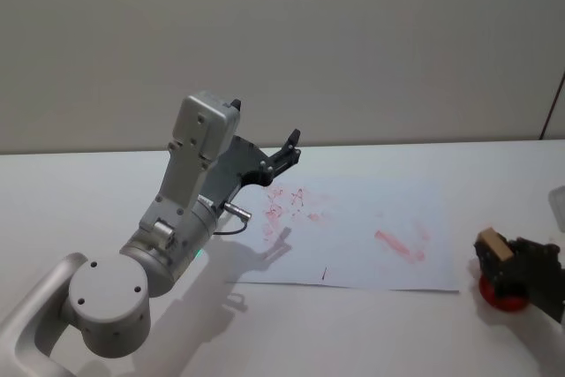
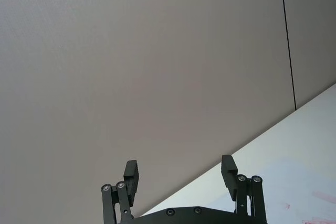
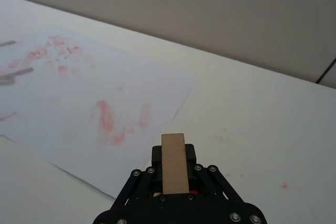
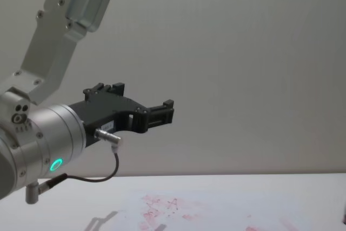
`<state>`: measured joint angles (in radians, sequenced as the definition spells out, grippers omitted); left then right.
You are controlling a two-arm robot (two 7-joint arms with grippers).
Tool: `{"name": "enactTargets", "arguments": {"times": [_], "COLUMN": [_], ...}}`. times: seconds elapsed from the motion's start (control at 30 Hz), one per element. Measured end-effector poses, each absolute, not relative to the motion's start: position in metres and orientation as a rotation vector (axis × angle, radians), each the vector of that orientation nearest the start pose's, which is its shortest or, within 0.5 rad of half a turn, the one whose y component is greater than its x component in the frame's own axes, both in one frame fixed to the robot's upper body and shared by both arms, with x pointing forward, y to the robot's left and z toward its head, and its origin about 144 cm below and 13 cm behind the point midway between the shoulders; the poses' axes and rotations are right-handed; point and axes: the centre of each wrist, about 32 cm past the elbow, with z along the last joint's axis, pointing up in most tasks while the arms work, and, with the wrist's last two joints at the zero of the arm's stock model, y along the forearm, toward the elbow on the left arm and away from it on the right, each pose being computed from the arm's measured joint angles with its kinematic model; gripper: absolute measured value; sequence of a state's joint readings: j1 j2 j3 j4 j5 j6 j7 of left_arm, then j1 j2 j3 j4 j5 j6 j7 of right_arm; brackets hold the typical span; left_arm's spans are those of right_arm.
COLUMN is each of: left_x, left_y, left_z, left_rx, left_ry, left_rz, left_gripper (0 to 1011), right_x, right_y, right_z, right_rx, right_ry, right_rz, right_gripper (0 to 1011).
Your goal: Use the one hand to pick up the stamp and affix it onto the A4 paper.
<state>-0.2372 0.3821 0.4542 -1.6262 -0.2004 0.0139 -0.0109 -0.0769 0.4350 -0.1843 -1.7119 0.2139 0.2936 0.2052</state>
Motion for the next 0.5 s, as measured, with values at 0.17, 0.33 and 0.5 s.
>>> {"name": "enactTargets", "arguments": {"times": [0.17, 0.33, 0.5], "left_x": [0.492, 0.492, 0.492], "left_y": [0.198, 0.198, 0.198], "left_z": [1.204, 1.204, 1.204], "left_rx": [0.061, 0.061, 0.061], "left_ry": [-0.268, -0.268, -0.268], "left_rz": [1.124, 1.124, 1.124], "left_gripper": [1001, 1001, 1001], "right_x": [0.44, 0.452, 0.461], "right_y": [-0.27, -0.257, -0.249], "right_z": [1.164, 1.167, 1.166], "right_rx": [-0.322, -0.282, -0.288], "right_ry": [0.079, 0.076, 0.074], "right_rz": [-1.122, -1.092, -1.075], "right_gripper": [220, 220, 220]}}
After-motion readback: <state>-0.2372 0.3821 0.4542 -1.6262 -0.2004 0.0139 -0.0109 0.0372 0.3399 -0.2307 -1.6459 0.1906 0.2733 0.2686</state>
